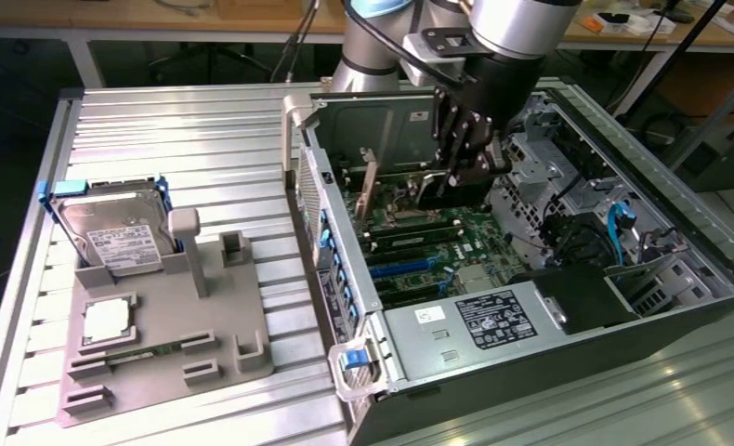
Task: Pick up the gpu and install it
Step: 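Insert the gpu into the slot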
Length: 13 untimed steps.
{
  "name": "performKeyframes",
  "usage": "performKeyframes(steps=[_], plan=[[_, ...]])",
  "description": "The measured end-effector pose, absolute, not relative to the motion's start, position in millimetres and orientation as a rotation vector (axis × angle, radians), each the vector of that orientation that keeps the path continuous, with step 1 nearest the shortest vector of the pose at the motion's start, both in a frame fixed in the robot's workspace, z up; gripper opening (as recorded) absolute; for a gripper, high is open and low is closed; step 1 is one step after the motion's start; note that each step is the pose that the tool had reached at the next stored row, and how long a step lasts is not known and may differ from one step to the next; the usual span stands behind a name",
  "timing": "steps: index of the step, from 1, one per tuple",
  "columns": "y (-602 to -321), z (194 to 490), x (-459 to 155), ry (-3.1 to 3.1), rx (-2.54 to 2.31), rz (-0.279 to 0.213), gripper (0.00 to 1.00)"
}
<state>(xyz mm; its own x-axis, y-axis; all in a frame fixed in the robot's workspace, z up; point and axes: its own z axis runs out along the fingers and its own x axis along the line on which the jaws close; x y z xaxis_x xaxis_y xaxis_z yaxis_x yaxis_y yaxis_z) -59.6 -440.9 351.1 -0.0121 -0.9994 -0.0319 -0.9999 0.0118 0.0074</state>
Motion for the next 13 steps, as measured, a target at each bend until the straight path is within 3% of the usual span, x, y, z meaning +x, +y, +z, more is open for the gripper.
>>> performKeyframes(steps=[13], plan=[[-440.9,328.6,-59.6,2.222,-2.196,0.043,0.27]])
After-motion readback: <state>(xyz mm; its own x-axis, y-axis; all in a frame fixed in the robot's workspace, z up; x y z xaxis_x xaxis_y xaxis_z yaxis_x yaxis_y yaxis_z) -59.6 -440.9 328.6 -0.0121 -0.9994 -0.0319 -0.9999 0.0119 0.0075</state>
